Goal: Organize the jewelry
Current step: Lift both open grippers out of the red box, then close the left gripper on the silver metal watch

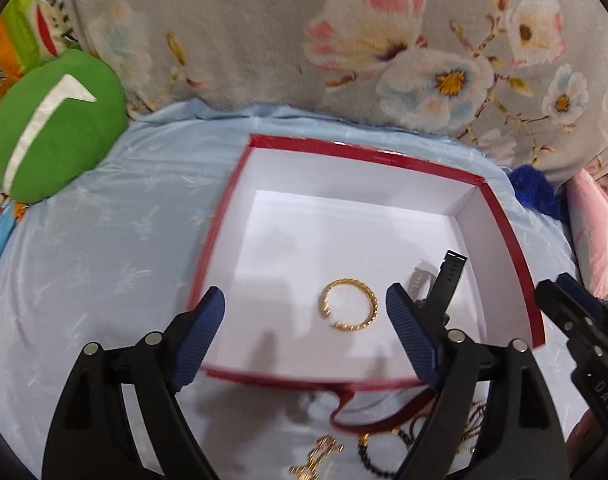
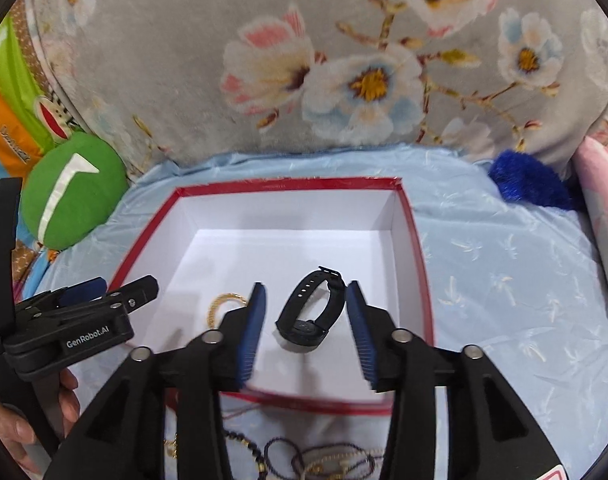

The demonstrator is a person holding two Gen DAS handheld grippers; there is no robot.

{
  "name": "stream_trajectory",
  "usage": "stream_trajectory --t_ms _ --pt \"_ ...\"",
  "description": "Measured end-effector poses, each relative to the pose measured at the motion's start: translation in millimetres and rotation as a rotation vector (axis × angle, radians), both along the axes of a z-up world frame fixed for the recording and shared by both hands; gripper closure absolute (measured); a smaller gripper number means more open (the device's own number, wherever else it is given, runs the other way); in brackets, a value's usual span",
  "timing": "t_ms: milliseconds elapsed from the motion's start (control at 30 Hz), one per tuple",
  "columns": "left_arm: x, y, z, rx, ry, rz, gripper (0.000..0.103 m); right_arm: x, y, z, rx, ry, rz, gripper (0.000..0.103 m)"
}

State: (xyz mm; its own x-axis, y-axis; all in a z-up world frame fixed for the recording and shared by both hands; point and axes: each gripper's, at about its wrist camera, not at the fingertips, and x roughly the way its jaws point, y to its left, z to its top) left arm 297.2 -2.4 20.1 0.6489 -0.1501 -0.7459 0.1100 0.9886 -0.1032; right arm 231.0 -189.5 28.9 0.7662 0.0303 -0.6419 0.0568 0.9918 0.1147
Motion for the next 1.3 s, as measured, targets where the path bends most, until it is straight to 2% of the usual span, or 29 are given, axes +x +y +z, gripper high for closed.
stream_trajectory --t_ms 133,233,400,600,800,1000,1300 --pt "-48.1 19.8 8.7 0.011 -0.025 0.004 0.012 -48.5 -3.1 1.4 -0.01 -0.013 -0.014 0.044" --pt "-82.0 29.8 1.4 0.028 -0.013 -0.001 0.01 -84.6 -5.5 -10.2 -0.025 0.005 -0.027 0.042" --pt "-136.6 35.8 -27.9 0.053 0.049 -0.05 0.01 -140.6 -8.4 -39.3 -0.058 0.056 -0.047 0.039" --pt "-188.0 35.2 -75.2 0.071 0.165 -0.061 0.01 -193.7 -19.1 -72.4 -0.014 0.109 -0.103 0.031" --pt "-206.7 24.3 -96.6 0.043 0.215 -0.051 0.01 -215.0 -28.2 -98.9 -0.003 0.163 -0.147 0.031" --pt "-211.9 11.6 -95.3 0.058 0.194 -0.068 0.01 -221.4 -28.4 -98.4 -0.013 0.149 -0.149 0.031" --pt "-188.9 -7.3 -108.1 0.064 0.206 -0.086 0.01 -217.3 -24.7 -99.7 -0.015 0.153 -0.134 0.031"
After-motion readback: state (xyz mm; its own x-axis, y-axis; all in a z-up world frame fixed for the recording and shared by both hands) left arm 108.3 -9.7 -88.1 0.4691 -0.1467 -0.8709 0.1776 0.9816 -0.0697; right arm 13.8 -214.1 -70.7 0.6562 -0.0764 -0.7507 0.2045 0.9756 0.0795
